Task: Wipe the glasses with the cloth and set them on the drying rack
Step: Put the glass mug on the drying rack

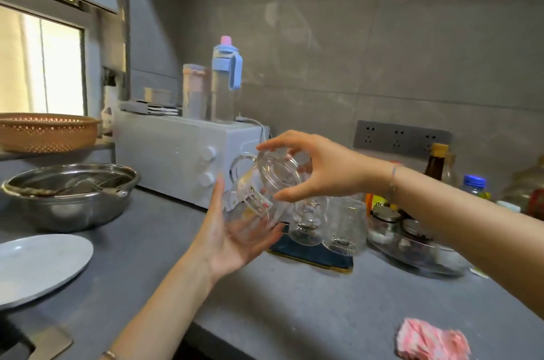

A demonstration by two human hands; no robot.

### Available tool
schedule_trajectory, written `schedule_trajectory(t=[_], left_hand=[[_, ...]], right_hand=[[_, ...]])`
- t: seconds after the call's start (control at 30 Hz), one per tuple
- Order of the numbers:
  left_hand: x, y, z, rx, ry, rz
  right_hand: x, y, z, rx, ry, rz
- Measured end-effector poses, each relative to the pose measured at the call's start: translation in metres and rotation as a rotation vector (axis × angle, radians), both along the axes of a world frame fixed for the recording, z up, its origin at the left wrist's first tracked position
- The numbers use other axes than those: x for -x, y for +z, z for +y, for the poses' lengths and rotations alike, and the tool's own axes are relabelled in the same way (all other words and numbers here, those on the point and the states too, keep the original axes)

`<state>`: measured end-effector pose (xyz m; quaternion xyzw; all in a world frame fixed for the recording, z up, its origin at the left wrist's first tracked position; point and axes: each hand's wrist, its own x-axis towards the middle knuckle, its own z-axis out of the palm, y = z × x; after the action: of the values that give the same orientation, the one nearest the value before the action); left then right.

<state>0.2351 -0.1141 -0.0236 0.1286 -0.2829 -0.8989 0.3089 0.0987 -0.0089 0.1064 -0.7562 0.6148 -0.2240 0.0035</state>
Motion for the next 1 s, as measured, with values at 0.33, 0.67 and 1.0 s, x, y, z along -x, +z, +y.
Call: schedule_trajectory(t=[0.33, 0.67, 1.0], left_hand=[[0.043, 0.01, -0.018, 0.079, 0.28, 0.083], [0.073, 0.004, -0.051, 0.424, 0.436, -0.093], [0.098, -0.031, -0.085, 0.435, 0.398, -0.126]], right_hand=[[0.023, 0.013, -0.061, -0.1, -0.131, -0.177], [0.045, 0.002, -0.086, 0.067, -0.13, -0.45], [0.073, -0.012, -0.112, 0.01, -0.144, -0.334]])
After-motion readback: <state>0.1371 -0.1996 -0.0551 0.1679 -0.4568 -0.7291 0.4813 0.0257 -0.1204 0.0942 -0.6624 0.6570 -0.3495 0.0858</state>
